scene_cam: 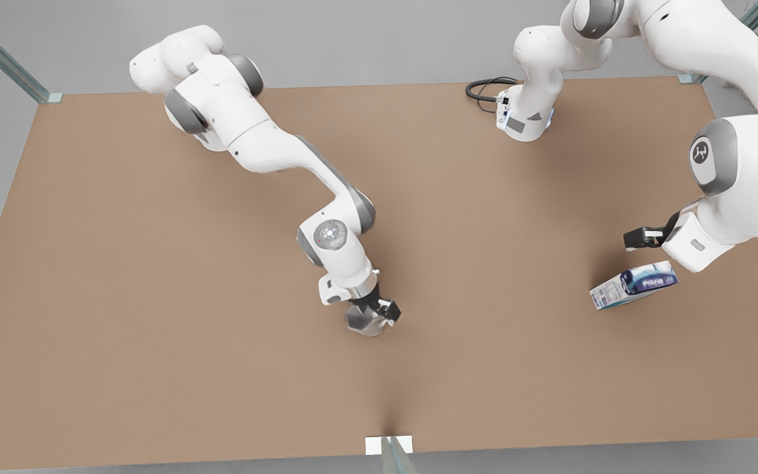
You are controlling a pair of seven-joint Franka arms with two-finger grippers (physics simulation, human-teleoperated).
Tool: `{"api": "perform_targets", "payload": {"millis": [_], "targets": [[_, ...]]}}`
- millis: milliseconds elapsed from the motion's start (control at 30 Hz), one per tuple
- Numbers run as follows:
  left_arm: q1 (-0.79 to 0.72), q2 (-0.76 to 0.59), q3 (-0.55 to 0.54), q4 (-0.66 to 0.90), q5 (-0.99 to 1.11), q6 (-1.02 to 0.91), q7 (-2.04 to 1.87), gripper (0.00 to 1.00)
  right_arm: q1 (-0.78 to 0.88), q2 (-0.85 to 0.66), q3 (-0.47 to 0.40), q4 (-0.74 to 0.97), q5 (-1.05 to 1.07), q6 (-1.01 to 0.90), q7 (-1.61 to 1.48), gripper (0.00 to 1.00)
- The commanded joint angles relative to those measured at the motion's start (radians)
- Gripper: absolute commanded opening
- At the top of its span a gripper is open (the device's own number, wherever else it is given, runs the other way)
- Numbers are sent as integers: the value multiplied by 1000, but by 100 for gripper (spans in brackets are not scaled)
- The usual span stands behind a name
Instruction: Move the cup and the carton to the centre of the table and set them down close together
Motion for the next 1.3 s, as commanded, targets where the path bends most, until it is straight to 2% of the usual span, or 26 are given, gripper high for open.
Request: {"api": "perform_targets", "payload": {"millis": [0,100,167,233,333,367,433,500,533,633,767,900,1033,1267], "targets": [[1,1,0,0,-2,1,3,100,-1,-6,0,-1,0,-1,0,100],[-4,30,-11,-5,-18,28,13,100,-64,-190,-2,-147,-2,-5,-20,100],[-4,47,-11,-5,-56,45,3,100,-154,-320,-2,-200,-2,-191,-157,100],[-3,51,-5,-6,-97,82,-374,100,-279,-440,-8,-214,-2,-473,-492,100],[-4,54,-1,-42,-147,173,-1008,100,-464,-605,-63,-256,-3,-702,-919,100],[-4,50,14,-77,-196,223,-1100,100,-542,-641,-63,-254,-3,-751,-1031,100],[-4,54,18,-101,-226,271,-1214,100,-569,-682,-106,-167,-6,-967,-1126,100],[-4,44,20,-177,-253,343,-1280,100,-570,-693,-138,-164,-10,-1021,-1209,100],[-4,44,20,-198,-253,366,-1309,100,-572,-688,-158,-154,-11,-1015,-1298,100],[-4,40,51,-253,-253,410,-1326,100,-572,-702,-181,-138,-5,-1013,-1275,100],[-4,53,95,-255,-251,421,-1310,100,-569,-688,-178,-134,-28,-1004,-1283,100],[-4,44,130,-358,-253,492,-1317,100,-570,-681,-179,-122,-28,-960,-1277,100],[-3,53,187,-362,-251,524,-1292,100,-572,-672,-179,-119,-28,-949,-1280,100],[-3,54,206,-428,-251,555,-1280,100,-569,-672,-179,-119,-26,-941,-1277,100]]}}
